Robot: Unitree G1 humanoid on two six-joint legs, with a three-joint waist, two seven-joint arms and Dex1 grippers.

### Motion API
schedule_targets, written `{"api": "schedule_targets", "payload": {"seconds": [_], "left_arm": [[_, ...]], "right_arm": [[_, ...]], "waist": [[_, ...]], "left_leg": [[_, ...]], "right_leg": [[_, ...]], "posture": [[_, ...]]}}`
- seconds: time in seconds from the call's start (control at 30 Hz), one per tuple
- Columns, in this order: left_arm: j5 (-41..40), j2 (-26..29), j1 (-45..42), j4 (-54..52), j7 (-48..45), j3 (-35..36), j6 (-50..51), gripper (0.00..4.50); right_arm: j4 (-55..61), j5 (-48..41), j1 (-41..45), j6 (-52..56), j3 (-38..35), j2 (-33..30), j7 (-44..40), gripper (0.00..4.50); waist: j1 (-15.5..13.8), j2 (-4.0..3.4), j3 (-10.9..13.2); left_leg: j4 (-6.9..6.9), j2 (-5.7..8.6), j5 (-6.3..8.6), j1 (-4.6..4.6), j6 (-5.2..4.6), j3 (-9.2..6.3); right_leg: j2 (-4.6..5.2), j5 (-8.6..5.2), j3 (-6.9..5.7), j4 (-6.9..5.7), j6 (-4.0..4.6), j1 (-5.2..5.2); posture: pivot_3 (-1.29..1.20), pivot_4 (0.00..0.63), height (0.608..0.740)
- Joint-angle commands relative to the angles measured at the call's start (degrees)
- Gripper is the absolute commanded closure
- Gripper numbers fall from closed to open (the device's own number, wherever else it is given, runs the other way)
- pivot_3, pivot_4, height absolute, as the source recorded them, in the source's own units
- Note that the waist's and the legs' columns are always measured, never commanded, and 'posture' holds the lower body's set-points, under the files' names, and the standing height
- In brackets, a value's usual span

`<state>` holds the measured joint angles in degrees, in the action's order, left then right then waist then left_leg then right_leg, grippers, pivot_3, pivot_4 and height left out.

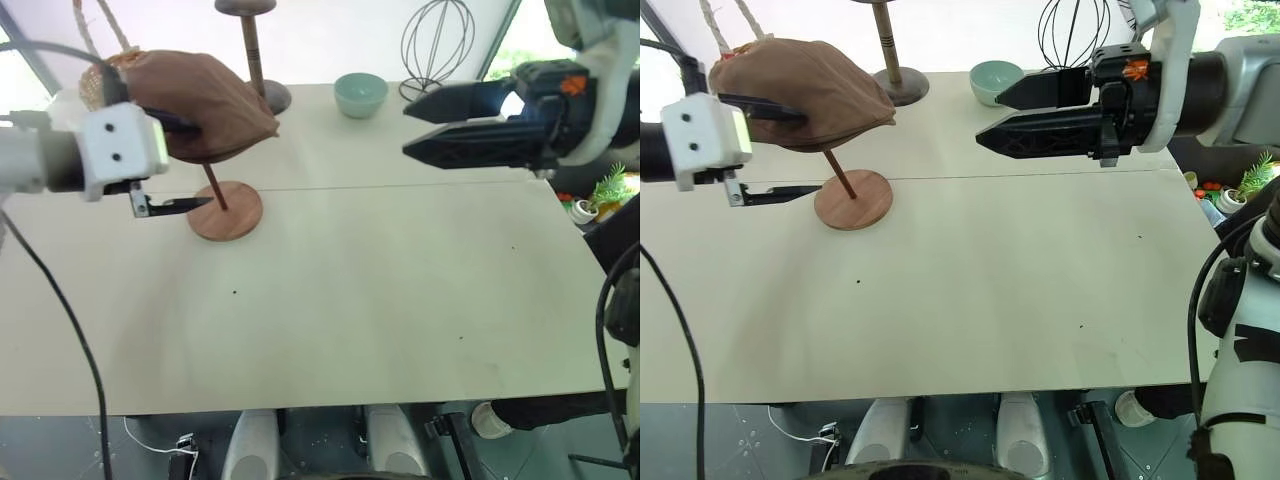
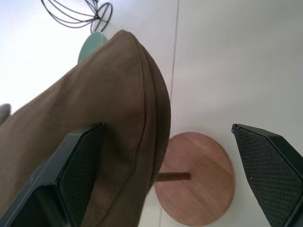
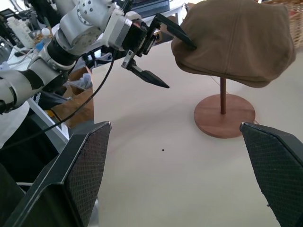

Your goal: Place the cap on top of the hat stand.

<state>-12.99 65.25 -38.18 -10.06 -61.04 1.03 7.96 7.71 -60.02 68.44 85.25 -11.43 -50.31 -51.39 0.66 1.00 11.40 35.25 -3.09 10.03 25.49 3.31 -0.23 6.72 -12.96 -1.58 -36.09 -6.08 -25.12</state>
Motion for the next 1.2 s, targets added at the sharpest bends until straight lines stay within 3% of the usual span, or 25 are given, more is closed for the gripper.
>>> {"api": "schedule_targets", "payload": {"seconds": [0.03,0.2,0.4,0.53,0.67,0.87,1.03,1.2], "left_arm": [[5.3,-2.9,-1.9,-1.8,6.1,0.7,-3.0,0.00],[13.1,-6.6,-1.2,-4.3,13.3,0.6,-4.7,0.00],[26.0,-7.1,1.2,-6.7,18.4,-3.0,-11.3,0.00],[30.5,-7.4,2.0,-7.0,19.4,-4.2,-13.6,0.00],[32.4,-8.9,2.1,-7.2,20.1,-4.2,-14.0,1.24],[33.3,-10.6,2.0,-6.9,20.9,-3.3,-14.0,4.32],[32.9,-11.1,2.0,-4.6,24.7,-0.8,-18.0,4.42],[29.1,-11.3,3.3,-1.2,30.1,4.1,-28.9,4.42]], "right_arm": [[0.3,-1.4,1.5,0.0,-2.6,-0.3,1.8,0.04],[0.6,-1.6,0.6,-0.6,-2.5,-0.2,3.5,0.04],[-0.2,-1.3,0.7,-2.1,-2.1,0.5,4.9,0.04],[-0.8,-0.9,0.9,-3.1,-1.5,1.0,5.4,0.04],[-1.1,-0.5,0.7,-4.0,-0.9,1.4,5.6,0.00],[-0.8,-0.5,-0.1,-4.8,-0.3,1.3,5.3,0.00],[-0.6,-0.7,-1.0,-5.4,0.0,1.1,5.0,0.00],[-0.6,-0.7,-1.6,-5.9,0.4,1.0,4.5,0.00]], "waist": [[0.0,0.01,0.0],[0.1,0.01,0.0],[0.0,0.01,0.0],[0.0,0.01,0.0],[0.0,0.01,0.0],[0.0,0.01,0.0],[0.0,0.01,0.0],[0.1,0.01,0.0]], "left_leg": [[0.02,0.00,0.00,0.00,0.00,0.00],[0.06,0.00,0.00,-0.01,-0.01,0.00],[0.06,0.00,-0.01,-0.02,-0.01,0.00],[0.06,0.00,0.00,-0.02,-0.01,0.00],[0.06,0.00,0.00,-0.02,-0.01,-0.01],[0.06,0.00,-0.01,-0.03,-0.01,0.00],[0.07,0.00,-0.01,-0.02,-0.01,-0.01],[0.07,0.00,-0.01,-0.04,-0.01,-0.01]], "right_leg": [[0.00,0.01,0.00,-0.01,-0.01,0.00],[0.00,0.02,0.02,-0.04,-0.04,0.02],[-0.01,0.10,0.02,-0.04,-0.19,0.03],[-0.01,0.10,0.02,-0.04,-0.17,0.03],[-0.01,0.10,0.02,-0.04,-0.18,0.03],[-0.01,0.11,0.02,-0.05,-0.19,0.04],[-0.01,0.12,0.02,-0.06,-0.20,0.04],[-0.01,0.13,0.02,-0.06,-0.22,0.04]], "posture": [[0.00,0.150,0.728],[0.00,0.150,0.728],[0.00,0.150,0.728],[0.00,0.150,0.728],[0.00,0.150,0.728],[0.00,0.150,0.728],[0.00,0.150,0.728],[0.00,0.150,0.728]]}}
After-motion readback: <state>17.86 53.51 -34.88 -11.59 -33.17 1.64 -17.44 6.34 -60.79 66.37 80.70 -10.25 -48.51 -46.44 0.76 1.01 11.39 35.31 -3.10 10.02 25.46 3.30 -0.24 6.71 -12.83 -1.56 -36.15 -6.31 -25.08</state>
